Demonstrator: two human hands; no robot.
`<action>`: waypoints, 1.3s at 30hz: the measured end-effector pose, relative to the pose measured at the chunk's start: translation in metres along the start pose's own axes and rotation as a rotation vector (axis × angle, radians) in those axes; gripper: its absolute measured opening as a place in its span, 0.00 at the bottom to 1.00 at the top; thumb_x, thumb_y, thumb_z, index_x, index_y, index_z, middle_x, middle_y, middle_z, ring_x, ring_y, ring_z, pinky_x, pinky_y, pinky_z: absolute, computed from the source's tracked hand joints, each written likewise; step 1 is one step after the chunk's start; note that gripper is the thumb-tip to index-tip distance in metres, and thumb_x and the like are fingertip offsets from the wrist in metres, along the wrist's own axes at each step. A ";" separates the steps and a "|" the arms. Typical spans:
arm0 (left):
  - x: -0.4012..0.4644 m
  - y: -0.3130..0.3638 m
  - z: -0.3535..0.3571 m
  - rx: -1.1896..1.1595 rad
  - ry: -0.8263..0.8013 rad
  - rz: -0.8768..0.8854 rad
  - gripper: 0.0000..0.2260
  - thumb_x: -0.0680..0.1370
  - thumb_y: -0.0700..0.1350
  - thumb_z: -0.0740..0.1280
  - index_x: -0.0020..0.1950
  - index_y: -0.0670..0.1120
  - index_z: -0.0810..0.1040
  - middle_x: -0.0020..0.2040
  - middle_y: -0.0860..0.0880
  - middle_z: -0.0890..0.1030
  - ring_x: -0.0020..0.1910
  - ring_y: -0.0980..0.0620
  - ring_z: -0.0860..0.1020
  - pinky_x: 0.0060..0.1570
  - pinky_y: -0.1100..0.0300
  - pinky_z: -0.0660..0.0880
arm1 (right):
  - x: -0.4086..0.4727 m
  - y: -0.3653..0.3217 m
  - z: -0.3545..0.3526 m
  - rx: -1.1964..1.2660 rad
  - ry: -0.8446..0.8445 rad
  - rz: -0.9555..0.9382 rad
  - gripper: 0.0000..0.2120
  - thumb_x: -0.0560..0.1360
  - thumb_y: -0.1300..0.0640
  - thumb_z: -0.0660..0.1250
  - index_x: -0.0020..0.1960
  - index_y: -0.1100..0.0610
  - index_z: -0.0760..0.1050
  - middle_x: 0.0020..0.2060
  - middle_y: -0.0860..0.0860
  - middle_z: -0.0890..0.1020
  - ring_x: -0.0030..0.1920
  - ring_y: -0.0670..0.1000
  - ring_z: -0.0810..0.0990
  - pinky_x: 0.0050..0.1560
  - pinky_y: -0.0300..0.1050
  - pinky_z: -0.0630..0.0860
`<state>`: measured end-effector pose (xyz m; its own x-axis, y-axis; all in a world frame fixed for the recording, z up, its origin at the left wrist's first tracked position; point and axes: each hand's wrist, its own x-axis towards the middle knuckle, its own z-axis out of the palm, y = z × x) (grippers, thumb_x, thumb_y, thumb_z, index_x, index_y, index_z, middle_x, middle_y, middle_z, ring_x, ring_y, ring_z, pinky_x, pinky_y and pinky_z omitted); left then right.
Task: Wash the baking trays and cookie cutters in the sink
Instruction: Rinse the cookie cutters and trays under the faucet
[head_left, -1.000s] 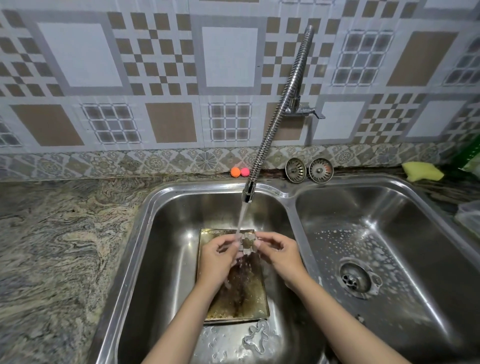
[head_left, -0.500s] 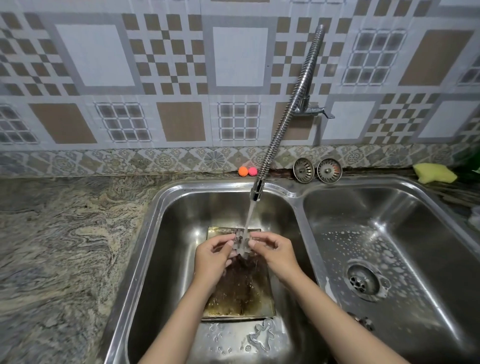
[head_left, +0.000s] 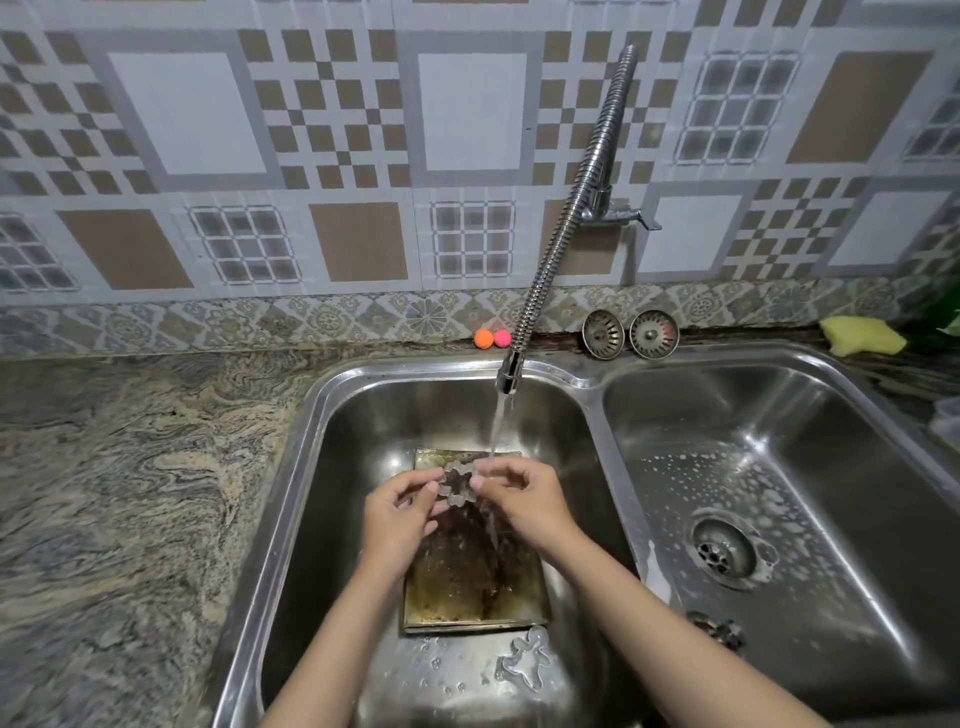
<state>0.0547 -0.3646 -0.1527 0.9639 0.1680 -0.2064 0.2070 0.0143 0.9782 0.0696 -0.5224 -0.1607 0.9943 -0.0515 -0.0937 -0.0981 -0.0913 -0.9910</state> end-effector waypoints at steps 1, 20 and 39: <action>-0.001 -0.001 -0.001 -0.003 0.005 -0.009 0.08 0.77 0.37 0.66 0.49 0.48 0.82 0.46 0.47 0.84 0.41 0.52 0.84 0.40 0.60 0.79 | 0.000 -0.003 0.000 0.007 0.008 0.002 0.07 0.70 0.60 0.75 0.46 0.52 0.82 0.43 0.50 0.85 0.43 0.47 0.83 0.50 0.41 0.79; -0.044 -0.085 0.071 1.483 -1.113 0.705 0.26 0.70 0.48 0.71 0.67 0.51 0.71 0.65 0.49 0.74 0.67 0.48 0.65 0.70 0.41 0.55 | -0.091 0.007 -0.206 -0.314 0.288 0.244 0.05 0.71 0.62 0.73 0.46 0.55 0.84 0.41 0.54 0.85 0.40 0.51 0.81 0.45 0.45 0.79; -0.035 -0.041 0.071 0.474 -0.738 0.381 0.15 0.72 0.43 0.73 0.57 0.49 0.79 0.54 0.54 0.80 0.53 0.60 0.78 0.57 0.66 0.72 | -0.084 -0.017 -0.193 -0.810 0.245 0.216 0.02 0.74 0.54 0.70 0.43 0.51 0.80 0.38 0.51 0.84 0.40 0.52 0.81 0.45 0.45 0.77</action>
<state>0.0241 -0.4406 -0.1866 0.8093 -0.5874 0.0046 -0.2527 -0.3411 0.9054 -0.0203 -0.7079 -0.1173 0.9225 -0.3529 -0.1561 -0.3758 -0.7293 -0.5718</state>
